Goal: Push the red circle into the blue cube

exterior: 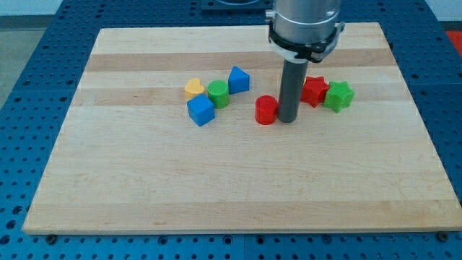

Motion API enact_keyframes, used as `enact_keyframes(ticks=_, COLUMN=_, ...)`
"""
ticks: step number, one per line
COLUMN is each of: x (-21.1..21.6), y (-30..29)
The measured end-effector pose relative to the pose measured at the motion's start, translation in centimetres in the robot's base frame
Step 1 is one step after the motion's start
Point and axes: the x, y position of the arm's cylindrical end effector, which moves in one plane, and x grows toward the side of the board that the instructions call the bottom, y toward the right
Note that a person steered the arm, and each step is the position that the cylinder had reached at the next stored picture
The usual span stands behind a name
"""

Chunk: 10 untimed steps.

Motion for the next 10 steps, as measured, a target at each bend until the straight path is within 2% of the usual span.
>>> enact_keyframes(ticks=4, x=-1.7, y=2.1)
enact_keyframes(ticks=8, x=-1.6, y=-0.1)
enact_keyframes(ticks=10, x=-1.5, y=-3.3)
